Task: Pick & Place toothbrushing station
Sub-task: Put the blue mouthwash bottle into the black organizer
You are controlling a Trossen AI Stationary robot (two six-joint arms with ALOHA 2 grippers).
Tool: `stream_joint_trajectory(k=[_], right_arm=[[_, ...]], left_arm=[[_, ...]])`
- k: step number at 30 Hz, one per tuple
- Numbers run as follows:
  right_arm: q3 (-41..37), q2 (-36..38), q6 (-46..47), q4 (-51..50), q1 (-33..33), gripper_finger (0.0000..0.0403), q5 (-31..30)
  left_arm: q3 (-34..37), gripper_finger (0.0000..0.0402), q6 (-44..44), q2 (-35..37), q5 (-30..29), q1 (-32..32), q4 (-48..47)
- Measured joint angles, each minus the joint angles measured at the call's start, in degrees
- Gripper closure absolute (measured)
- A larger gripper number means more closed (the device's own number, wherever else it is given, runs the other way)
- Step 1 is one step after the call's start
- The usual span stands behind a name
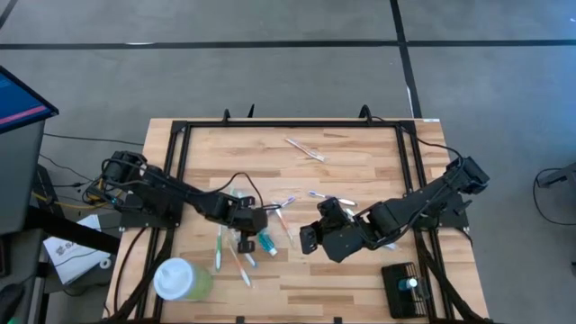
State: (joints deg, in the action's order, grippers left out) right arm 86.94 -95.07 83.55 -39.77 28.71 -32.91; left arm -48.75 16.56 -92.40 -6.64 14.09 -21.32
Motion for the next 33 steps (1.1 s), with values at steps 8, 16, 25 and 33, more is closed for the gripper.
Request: stream_joint_trajectory(k=[8,16,25,33], right_arm=[[0.0,0.0,-0.1,0.0,0.0,0.0403,-0.1],[0.0,0.0,-0.9,0.0,0.0,0.0403,-0.1],[0.0,0.0,-2.0,-0.1,0.0,0.0403,-0.1],[0.0,0.0,-2.5,-0.1,-0.3,0.0403,0.0]], left_arm=[[0.0,0.0401,0.3,-2.4,1.2,0.5,1.2],[0.0,0.0401,3.4,-2.4,4.6,3.6,3.9],[0.0,0.0401,7.7,-2.4,5.8,8.7,9.9],[-0.1,0.0401,3.4,-1.5,3.5,9.5,10.9]])
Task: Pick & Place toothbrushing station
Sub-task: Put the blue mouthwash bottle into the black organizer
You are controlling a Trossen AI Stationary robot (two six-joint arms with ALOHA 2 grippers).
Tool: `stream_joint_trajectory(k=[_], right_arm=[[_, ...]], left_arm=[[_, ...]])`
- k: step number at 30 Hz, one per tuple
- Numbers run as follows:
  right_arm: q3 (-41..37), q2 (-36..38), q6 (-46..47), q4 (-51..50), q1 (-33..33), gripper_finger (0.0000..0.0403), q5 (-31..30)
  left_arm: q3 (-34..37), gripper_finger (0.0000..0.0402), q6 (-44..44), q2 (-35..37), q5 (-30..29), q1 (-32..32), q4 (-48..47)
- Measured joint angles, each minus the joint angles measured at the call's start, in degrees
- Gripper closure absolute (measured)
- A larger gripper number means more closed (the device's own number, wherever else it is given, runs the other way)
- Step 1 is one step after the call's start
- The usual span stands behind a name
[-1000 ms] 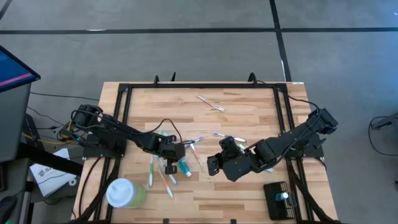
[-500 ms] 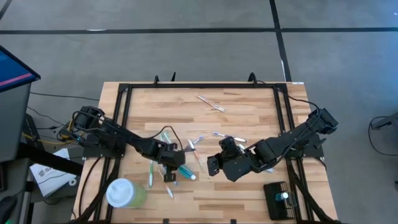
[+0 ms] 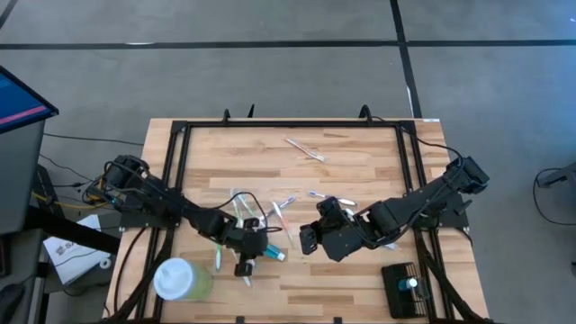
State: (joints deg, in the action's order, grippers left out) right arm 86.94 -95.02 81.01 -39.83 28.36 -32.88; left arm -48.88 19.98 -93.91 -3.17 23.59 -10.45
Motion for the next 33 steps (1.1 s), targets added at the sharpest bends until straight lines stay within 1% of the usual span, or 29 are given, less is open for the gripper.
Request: stream_joint_trajectory(k=[4,7,10,14,18,21,23,26,33], right_arm=[[0.0,0.0,0.0,0.0,0.0,0.0403,0.0],[0.0,0.0,0.0,0.0,0.0,0.0403,0.0],[0.0,0.0,0.0,0.0,0.0,0.0403,0.0],[0.0,0.0,0.0,0.0,0.0,0.0403,0.0],[0.0,0.0,0.0,0.0,0.0,0.0403,0.1],[0.0,0.0,0.0,0.0,0.0,0.0403,0.1],[0.0,0.0,0.0,0.0,0.0,0.0403,0.1],[0.0,0.0,0.0,0.0,-0.3,0.0403,0.3],[0.0,0.0,0.0,0.0,-0.4,0.0403,0.7]], left_arm=[[0.0,0.0394,-5.4,-0.1,2.9,-1.4,0.1],[0.0,0.0371,-10.8,-0.1,3.7,-1.5,0.8],[0.0,0.0329,-16.3,-0.1,5.2,-1.5,2.1],[0.0,0.0257,-21.2,-0.1,4.8,-1.5,3.2],[0.1,0.0191,-21.6,-1.2,4.6,-2.6,3.9],[0.2,0.0160,-21.6,-2.0,4.2,-3.9,4.2],[0.2,0.0149,-21.5,-2.3,4.2,-4.9,4.4],[0.2,0.0145,-21.3,-2.6,5.3,-6.1,4.3],[0.2,0.0165,-21.3,-2.8,8.7,-7.3,4.7]])
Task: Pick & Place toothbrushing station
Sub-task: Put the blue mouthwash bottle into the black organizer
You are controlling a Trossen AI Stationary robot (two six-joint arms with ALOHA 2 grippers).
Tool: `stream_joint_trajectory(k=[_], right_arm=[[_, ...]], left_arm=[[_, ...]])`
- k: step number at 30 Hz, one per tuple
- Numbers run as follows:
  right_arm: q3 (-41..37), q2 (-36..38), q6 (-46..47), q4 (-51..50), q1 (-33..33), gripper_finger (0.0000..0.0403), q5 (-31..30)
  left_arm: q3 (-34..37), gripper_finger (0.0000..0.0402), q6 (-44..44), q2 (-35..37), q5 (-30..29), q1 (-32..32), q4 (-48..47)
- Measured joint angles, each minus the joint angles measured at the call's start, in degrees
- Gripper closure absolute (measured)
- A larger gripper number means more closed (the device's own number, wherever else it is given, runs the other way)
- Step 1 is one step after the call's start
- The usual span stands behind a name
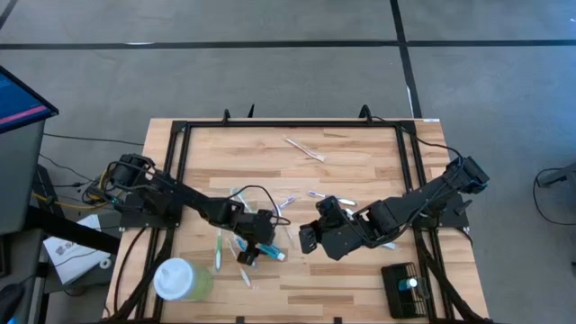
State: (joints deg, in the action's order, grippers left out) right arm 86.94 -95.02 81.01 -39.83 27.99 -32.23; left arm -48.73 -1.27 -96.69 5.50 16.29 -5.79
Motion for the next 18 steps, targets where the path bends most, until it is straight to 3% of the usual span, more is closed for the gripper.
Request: stream_joint_trajectory(k=[9,18], right_arm=[[0.0,0.0,0.0,0.0,0.0,0.0403,0.9],[0.0,0.0,0.0,0.0,0.0,0.0403,0.9]], left_arm=[[-0.1,0.0183,0.4,-5.1,0.7,1.7,0.8],[0.0,0.0186,2.5,-4.3,0.7,1.7,0.7]])
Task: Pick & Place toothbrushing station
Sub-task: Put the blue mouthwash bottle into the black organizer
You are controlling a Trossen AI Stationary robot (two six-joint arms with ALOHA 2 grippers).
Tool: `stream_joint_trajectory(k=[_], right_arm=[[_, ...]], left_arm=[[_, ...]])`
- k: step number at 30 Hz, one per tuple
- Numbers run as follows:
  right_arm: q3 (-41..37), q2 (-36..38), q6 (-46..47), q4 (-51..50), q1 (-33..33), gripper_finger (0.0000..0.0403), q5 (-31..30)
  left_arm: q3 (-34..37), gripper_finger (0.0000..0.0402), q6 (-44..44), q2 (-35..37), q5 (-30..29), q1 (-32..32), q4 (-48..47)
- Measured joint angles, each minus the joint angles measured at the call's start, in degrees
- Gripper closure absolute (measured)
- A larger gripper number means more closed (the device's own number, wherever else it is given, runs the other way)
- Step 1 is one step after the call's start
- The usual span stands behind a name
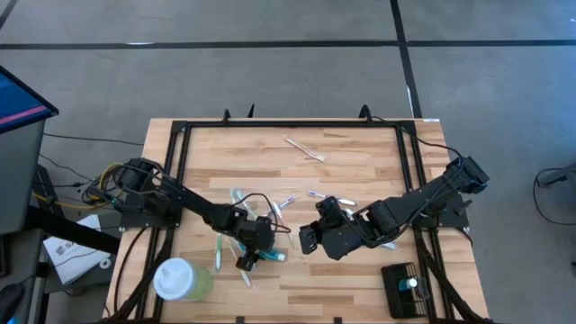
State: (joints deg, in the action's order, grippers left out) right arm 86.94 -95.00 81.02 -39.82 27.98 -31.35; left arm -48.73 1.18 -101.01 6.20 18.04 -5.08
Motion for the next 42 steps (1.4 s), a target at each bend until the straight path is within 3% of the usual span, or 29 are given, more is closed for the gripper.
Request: stream_joint_trajectory(k=[12,21,29,42], right_arm=[[0.0,0.0,-0.5,0.0,0.0,0.0403,0.1],[0.0,0.0,-0.6,0.0,0.0,0.0403,0.2],[0.0,0.0,-0.6,0.0,0.0,0.0403,0.5],[0.0,0.0,-0.4,0.0,0.0,0.0403,1.2]], left_arm=[[0.0,0.0193,1.3,0.0,-0.6,2.5,1.0],[0.0,0.0214,2.3,-0.2,-5.8,3.7,1.2],[0.3,0.0253,4.2,-0.6,-5.8,3.7,1.4],[0.4,0.0264,8.8,-0.6,-5.8,3.7,2.9]])
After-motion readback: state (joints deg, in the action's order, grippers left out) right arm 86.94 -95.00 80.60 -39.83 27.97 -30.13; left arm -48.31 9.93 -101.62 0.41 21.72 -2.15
